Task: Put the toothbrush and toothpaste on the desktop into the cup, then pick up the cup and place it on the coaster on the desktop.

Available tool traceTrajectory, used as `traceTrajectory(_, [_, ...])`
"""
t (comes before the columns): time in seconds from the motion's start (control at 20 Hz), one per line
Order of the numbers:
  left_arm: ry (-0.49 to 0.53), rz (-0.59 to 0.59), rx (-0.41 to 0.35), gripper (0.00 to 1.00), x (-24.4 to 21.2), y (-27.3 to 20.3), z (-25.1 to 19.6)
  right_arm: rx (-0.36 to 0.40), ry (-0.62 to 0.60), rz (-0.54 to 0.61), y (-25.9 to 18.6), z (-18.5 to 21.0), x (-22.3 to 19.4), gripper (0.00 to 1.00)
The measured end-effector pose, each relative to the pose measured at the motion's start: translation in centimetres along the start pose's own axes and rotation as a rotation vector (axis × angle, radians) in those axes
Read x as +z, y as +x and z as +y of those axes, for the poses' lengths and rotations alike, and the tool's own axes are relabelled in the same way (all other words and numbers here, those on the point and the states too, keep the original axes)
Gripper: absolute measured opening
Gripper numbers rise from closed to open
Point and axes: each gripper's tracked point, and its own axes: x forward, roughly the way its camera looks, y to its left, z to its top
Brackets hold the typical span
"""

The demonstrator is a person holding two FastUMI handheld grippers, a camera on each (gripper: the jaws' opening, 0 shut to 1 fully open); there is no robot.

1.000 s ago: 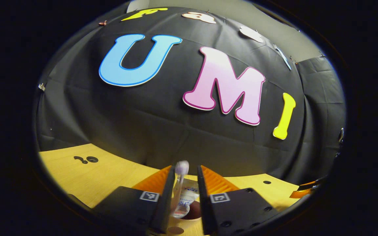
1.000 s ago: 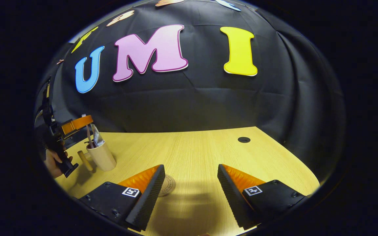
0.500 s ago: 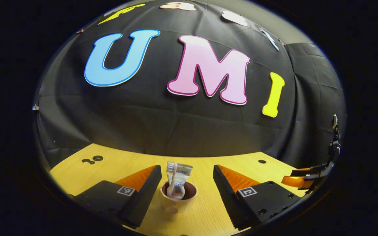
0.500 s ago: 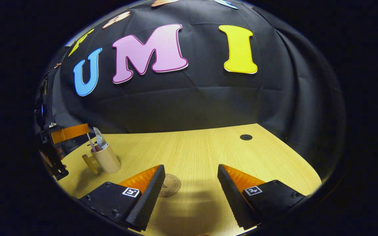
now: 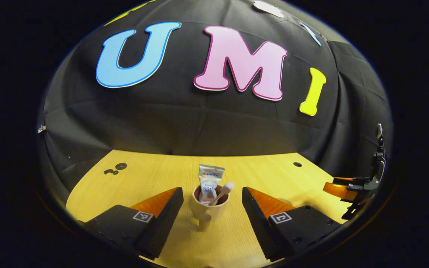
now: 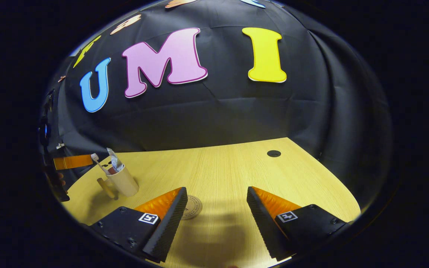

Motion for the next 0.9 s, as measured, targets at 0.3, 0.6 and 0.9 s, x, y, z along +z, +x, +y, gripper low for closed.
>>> traceTrajectory(0.3, [0.029, 0.154, -0.031, 0.98, -2.2, 0.7, -0.6, -0.002, 0.019, 0.018, -0.5, -1.1, 0.5, 0.98])
traceTrajectory(0.6, [0.064, 0.342, -0.008, 0.98, -6.2, 2.7, 0.4, -0.033, 0.042, 0.068, -0.5, -2.8, -1.3, 0.99])
traceTrajectory(0.9, [0.000, 0.534, 0.037, 0.98, -9.5, 5.5, 2.0, -0.030, 0.116, 0.177, -1.2, -3.1, -5.6, 0.98])
